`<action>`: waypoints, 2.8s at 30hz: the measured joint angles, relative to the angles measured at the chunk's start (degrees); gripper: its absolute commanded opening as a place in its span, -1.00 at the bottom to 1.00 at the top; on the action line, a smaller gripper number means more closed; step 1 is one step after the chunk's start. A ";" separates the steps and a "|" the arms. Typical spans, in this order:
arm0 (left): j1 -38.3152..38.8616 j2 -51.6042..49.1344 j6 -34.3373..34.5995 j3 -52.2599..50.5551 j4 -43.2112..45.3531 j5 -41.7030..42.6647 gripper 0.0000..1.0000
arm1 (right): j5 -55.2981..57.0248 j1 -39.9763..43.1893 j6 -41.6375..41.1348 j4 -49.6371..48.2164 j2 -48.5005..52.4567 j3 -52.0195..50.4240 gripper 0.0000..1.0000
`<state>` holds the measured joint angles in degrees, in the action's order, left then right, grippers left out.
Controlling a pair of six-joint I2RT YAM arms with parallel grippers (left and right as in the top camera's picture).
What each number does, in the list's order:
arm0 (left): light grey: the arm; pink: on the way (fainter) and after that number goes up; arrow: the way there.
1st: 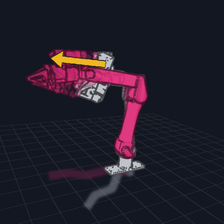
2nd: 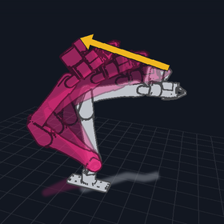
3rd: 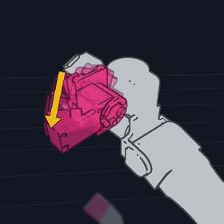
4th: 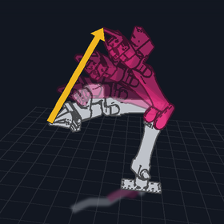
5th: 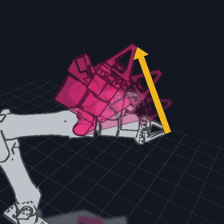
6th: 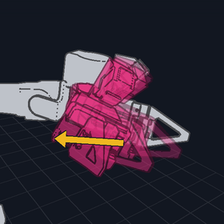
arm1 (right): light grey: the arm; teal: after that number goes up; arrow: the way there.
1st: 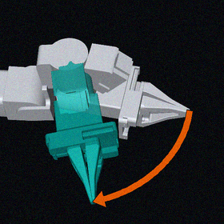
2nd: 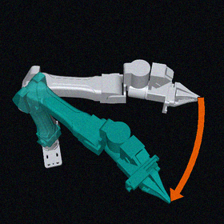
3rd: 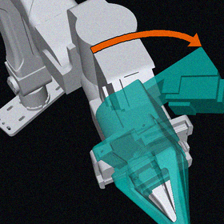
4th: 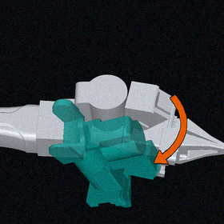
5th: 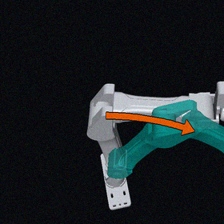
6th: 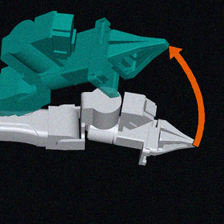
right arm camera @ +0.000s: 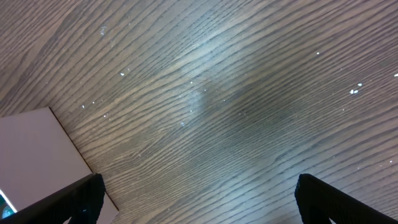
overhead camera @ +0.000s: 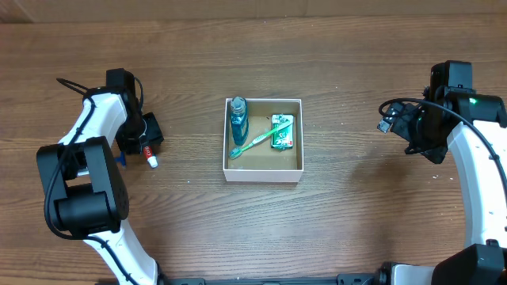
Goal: Pack container
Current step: 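Grasp the Colgate toothpaste tube with the left gripper and lift, then lower the toothpaste tube into the box and release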
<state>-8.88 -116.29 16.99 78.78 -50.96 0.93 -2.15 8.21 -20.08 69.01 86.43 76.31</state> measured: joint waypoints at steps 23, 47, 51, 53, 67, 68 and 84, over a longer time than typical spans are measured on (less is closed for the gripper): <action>0.00 -0.09 -0.37 1.92 -7.02 0.20 -0.92 | 0.00 0.00 0.42 -0.04 0.00 0.00 1.00; 38.01 14.93 -20.65 31.43 -16.61 0.35 -0.92 | 0.00 0.00 0.44 -0.42 0.00 0.00 1.00; 43.32 12.17 -25.92 31.28 -16.70 -0.24 -0.92 | 0.00 0.00 0.46 -0.46 0.00 0.00 1.00; 44.46 10.03 -26.67 30.80 -16.68 -0.28 -0.92 | 0.00 0.00 0.46 -0.42 0.00 0.00 1.00; 44.76 -8.15 -27.93 28.48 -23.65 -2.69 -0.23 | 0.02 0.00 0.44 -0.28 0.00 0.00 1.00; 44.76 -8.15 -27.96 28.48 -23.82 -3.02 -0.11 | -0.02 0.00 0.46 -0.28 0.00 0.00 1.00; 42.18 14.51 -21.92 40.35 -27.71 -13.22 1.00 | -0.02 0.00 0.46 -0.33 0.00 0.00 1.00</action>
<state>33.30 -101.78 -4.93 119.13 -78.67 -12.29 -2.17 8.21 -19.62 68.69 86.43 76.31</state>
